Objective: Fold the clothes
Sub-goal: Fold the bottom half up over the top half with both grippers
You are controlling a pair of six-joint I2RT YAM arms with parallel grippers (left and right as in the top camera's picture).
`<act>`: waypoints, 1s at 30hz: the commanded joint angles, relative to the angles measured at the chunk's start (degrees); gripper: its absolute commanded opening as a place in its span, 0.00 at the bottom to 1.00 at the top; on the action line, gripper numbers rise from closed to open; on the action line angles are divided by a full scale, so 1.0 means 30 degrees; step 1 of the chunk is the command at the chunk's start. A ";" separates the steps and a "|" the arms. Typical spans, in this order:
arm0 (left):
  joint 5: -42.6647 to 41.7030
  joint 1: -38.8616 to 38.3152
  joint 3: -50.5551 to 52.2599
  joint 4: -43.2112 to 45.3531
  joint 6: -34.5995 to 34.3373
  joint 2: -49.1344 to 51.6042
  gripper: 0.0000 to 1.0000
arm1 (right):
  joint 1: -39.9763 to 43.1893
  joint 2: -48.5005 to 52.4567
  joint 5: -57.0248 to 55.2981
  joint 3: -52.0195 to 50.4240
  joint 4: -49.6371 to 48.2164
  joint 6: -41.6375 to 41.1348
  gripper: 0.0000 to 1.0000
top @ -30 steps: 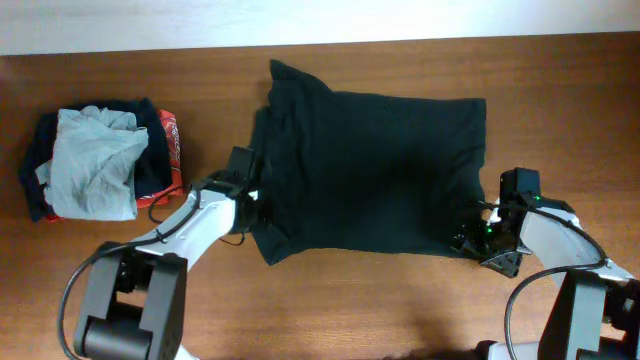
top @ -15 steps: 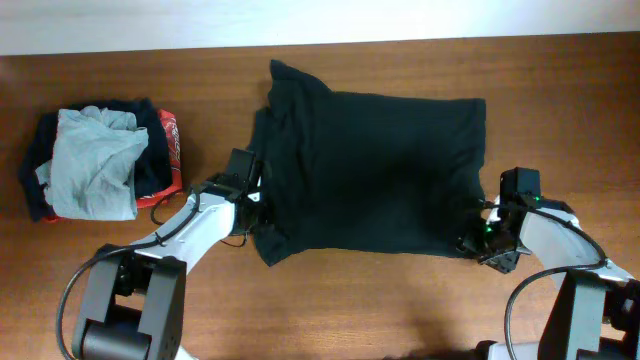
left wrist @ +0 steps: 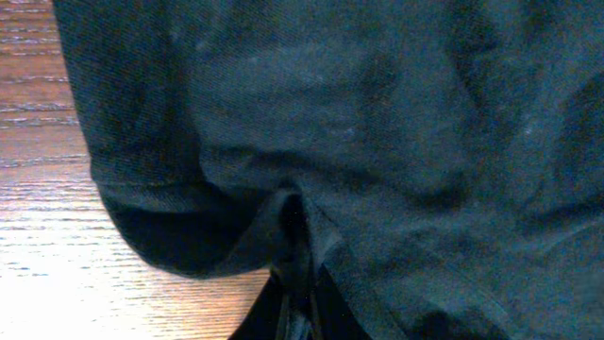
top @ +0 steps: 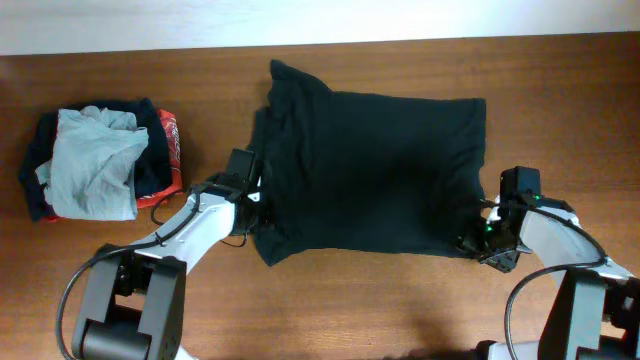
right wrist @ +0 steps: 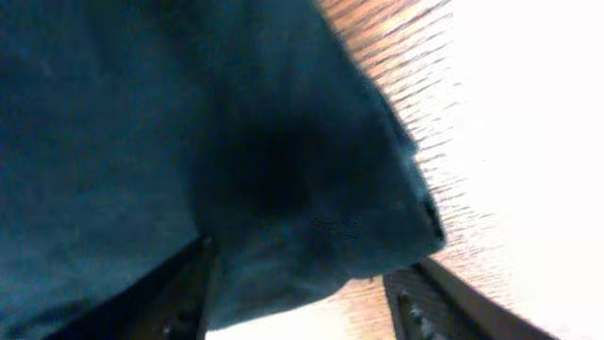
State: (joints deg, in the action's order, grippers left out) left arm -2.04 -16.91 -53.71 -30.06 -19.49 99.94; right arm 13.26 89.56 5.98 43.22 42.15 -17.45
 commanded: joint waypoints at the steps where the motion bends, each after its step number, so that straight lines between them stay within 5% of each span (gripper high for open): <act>1: -0.0029 0.0029 0.0765 -0.0255 0.0087 0.0321 0.06 | -0.0036 0.0954 0.0299 -0.0823 -0.0131 -0.0138 0.55; 3: -0.0029 0.0029 0.0765 -0.0248 0.0087 0.0321 0.06 | -0.0036 0.0954 0.0291 -0.0816 -0.0138 -0.0364 0.48; 8: 0.0095 0.0036 0.0765 -0.0262 0.0087 0.0321 0.06 | -0.0036 0.0954 0.0291 -0.0809 -0.0204 -0.0372 0.04; 30: 0.0816 0.0066 -0.1756 -0.7701 -0.0291 -0.5107 0.01 | -0.0036 -0.1792 0.1137 0.2222 0.6411 -0.0328 0.04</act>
State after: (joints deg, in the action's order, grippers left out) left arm -0.82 -16.91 -58.15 -51.57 -19.55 87.44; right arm 13.41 86.83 7.62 48.62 60.60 -18.24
